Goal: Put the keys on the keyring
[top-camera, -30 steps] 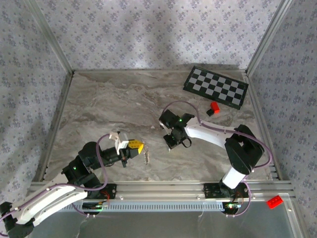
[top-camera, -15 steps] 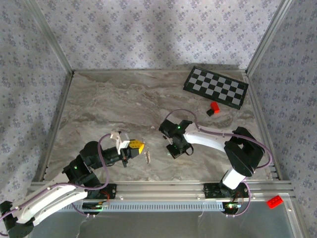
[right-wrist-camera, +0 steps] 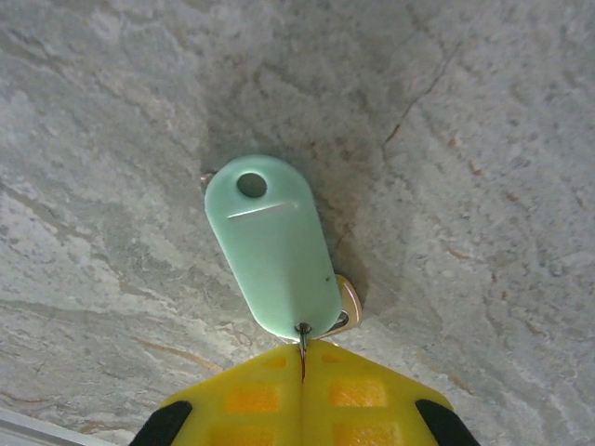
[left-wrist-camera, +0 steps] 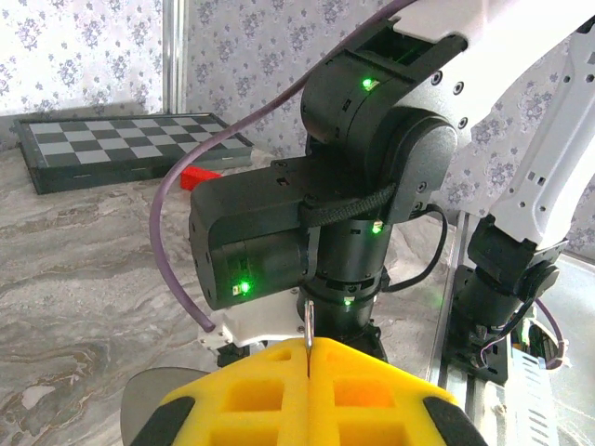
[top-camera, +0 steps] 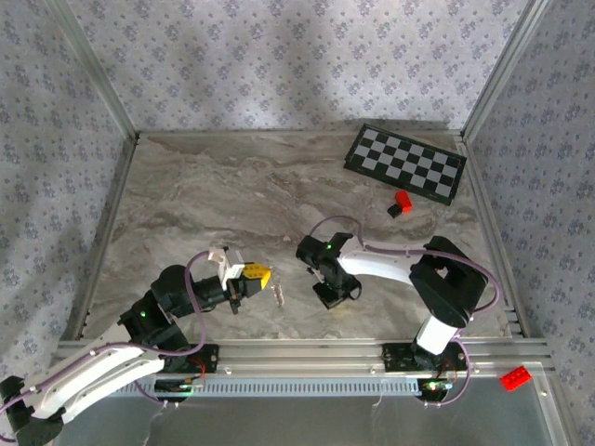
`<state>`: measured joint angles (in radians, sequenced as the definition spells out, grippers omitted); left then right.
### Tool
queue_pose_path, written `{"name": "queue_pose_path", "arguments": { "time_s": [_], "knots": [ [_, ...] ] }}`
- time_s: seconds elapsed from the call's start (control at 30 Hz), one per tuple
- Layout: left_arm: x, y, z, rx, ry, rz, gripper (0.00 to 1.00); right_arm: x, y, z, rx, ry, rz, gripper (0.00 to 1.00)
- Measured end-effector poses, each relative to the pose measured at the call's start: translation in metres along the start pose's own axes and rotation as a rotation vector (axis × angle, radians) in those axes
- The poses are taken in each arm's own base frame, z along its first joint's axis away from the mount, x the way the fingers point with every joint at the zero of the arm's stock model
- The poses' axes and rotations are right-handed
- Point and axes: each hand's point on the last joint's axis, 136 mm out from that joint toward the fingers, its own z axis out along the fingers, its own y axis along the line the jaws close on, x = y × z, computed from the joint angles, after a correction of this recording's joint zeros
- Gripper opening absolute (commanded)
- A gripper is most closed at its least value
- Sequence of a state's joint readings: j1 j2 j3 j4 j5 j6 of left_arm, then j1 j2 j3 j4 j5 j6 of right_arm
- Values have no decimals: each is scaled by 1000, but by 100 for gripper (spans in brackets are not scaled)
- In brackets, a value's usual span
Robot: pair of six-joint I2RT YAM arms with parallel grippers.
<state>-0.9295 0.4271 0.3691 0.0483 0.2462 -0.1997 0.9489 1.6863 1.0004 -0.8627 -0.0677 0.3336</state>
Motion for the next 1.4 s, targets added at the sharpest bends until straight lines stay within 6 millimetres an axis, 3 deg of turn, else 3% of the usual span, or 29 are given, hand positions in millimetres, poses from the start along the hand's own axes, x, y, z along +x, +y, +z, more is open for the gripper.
{"name": "queue_pose_path", "arguments": {
  "time_s": [0.13, 0.27, 0.5, 0.6, 0.77, 1.2, 1.4],
  "knots": [
    [0, 0, 0, 0, 0, 0, 0, 1, 1, 0, 1, 3, 9, 21],
    [0, 0, 0, 1, -1, 0, 0, 1, 1, -4, 0, -13, 37, 30],
    [0, -1, 0, 4, 1, 0, 0, 2, 1, -29, -49, -163, 118, 47],
    [0, -1, 0, 5, 1, 0, 0, 10, -1, -28, -69, -215, 155, 51],
    [0, -1, 0, 5, -1, 0, 0, 23, -2, -17, -98, -281, 194, 50],
    [0, -1, 1, 8, 1, -1, 0, 16, -4, 0, -108, -432, 193, 36],
    [0, -1, 1, 8, 1, -1, 0, 8, -3, -2, -115, -475, 192, 29]
  ]
}}
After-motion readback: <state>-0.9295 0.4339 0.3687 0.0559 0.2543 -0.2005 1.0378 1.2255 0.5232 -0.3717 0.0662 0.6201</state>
